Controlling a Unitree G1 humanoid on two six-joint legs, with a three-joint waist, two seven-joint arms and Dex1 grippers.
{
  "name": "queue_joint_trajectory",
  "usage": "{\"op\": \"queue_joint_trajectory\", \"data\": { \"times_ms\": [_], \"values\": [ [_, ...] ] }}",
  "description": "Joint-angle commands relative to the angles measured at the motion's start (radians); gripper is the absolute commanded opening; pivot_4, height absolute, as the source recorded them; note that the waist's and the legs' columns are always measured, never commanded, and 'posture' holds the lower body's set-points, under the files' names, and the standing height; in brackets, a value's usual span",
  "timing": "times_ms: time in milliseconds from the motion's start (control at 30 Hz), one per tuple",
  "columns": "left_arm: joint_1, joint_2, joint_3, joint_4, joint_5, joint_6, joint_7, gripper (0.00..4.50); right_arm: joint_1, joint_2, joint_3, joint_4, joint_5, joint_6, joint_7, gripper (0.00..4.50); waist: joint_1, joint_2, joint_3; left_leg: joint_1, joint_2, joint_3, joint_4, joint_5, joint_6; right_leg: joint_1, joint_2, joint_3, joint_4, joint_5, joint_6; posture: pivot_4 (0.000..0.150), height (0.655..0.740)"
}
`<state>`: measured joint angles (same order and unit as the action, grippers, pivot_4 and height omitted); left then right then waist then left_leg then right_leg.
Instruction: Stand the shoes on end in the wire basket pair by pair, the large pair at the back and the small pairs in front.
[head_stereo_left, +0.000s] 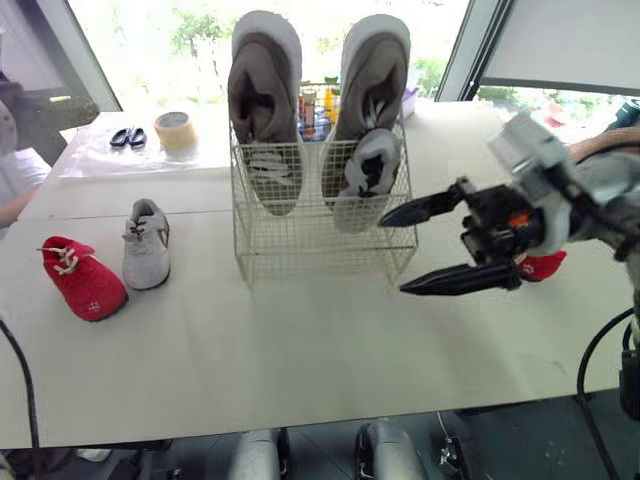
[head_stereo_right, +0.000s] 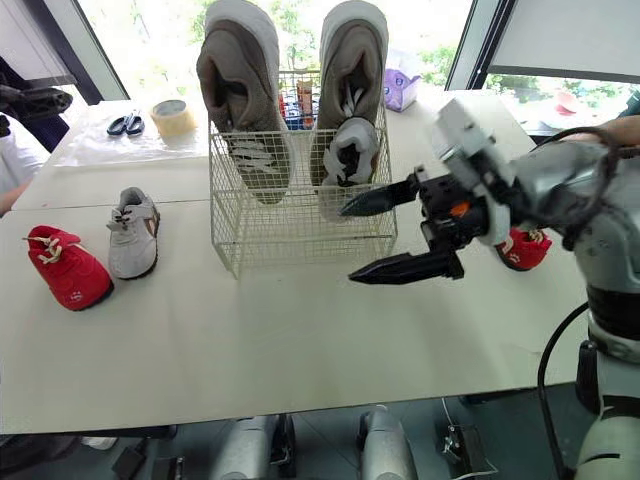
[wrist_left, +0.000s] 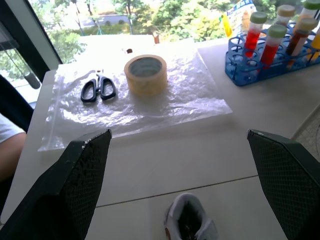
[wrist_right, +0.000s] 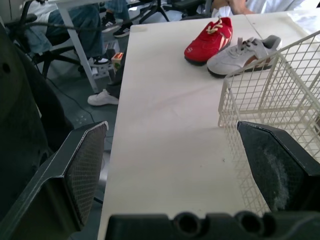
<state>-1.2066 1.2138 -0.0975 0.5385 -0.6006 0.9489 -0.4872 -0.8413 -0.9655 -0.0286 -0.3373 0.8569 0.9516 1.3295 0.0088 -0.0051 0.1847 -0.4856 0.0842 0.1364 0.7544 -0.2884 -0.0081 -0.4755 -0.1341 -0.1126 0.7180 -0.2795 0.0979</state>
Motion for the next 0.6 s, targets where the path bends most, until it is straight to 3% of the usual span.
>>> {"op": "queue_joint_trajectory", "data": {
  "times_ms": [33,133,433,600],
  "values": [
    [-0.051,-0.018,-0.003,0.143,0.166,-0.157,-0.052,4.45,0.020,-0.026,-0.036,-0.053,-0.002,-0.038,-0.006,4.50,0.001,-0.001,0.000,-0.001,0.000,0.000,0.000,0.000,0.000,-0.001,0.000,0.000,0.000,0.000,0.000,0.150,0.6675],
    [-0.064,-0.048,-0.020,0.292,0.263,-0.194,-0.105,4.45,0.059,-0.020,-0.049,-0.074,0.006,-0.048,-0.026,4.50,0.000,-0.001,0.000,-0.002,0.001,0.000,0.000,0.000,0.000,-0.002,0.000,0.000,0.000,0.000,0.000,0.150,0.6675],
    [-0.231,-0.131,-0.029,0.638,0.390,-0.119,-0.520,4.45,0.095,0.015,-0.125,-0.105,0.148,0.006,-0.121,4.50,0.001,-0.012,0.002,-0.006,0.001,-0.001,0.003,0.000,0.000,-0.004,0.000,-0.001,0.001,0.000,0.000,0.150,0.6675],
    [-0.163,-0.177,0.010,0.734,0.437,-0.175,-0.531,4.45,0.122,0.010,-0.132,-0.124,0.164,0.007,-0.164,4.50,-0.003,-0.012,0.002,-0.006,0.001,-0.001,0.004,0.000,0.001,-0.004,0.000,-0.001,0.002,0.000,0.000,0.150,0.6675]
  ]
}}
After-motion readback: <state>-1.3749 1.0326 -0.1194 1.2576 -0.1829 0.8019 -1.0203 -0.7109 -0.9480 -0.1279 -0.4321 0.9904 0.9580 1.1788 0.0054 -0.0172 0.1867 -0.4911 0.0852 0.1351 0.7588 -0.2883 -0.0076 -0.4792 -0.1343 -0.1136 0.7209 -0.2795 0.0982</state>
